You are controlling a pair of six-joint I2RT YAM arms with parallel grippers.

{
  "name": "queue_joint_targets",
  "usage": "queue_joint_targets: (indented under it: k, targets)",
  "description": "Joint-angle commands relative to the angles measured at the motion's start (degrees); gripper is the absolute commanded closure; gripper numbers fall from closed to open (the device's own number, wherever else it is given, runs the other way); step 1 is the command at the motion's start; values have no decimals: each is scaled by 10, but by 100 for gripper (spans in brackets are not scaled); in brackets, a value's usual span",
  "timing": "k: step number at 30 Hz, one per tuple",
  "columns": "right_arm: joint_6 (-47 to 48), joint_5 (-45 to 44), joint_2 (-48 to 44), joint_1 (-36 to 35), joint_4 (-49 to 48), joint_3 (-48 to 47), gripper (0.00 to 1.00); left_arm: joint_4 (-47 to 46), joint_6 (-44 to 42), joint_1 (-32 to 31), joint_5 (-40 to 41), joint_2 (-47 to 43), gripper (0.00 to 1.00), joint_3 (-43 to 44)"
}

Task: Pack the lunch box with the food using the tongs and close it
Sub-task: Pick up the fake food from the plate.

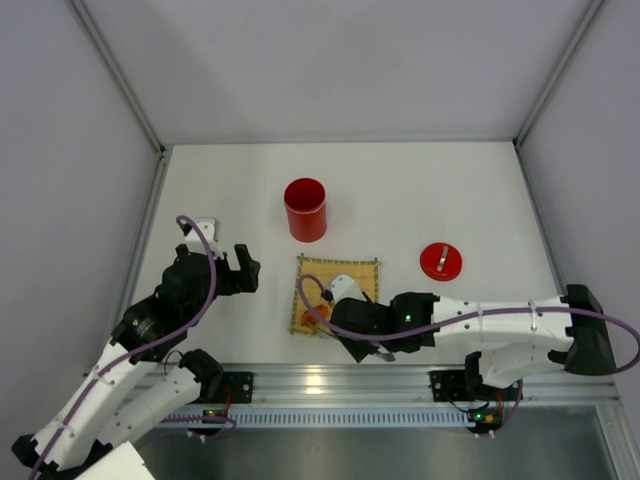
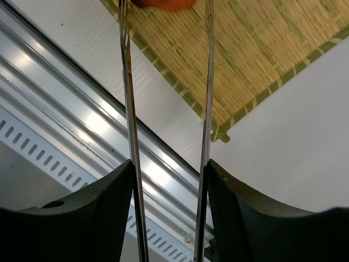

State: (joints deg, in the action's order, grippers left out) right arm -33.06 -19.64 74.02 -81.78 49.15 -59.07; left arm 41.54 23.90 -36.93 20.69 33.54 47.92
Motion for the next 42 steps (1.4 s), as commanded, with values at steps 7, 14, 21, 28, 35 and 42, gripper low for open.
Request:
queue_joint_targets:
  k: [7,14,21,28,35,42]
  targets:
    - [35,14,17,34,-63,-37,47,-15,3,-6,11,-1,1,-4]
    - [51,31,31,57,-80,-42,48,-15,3,-8,14,-3,1,-4]
    - [54,44,39,63,-84,-43,51,-15,4,-9,15,-4,1,-4]
    - [43,45,29,64,-65,-41,60,-15,4,-9,15,-2,1,-4]
    - [34,28,2,65,-42,-46,65,-15,4,-9,14,-1,1,-4]
    - [31,10,-20,72,-24,-54,69,-15,4,-10,15,-1,1,-4]
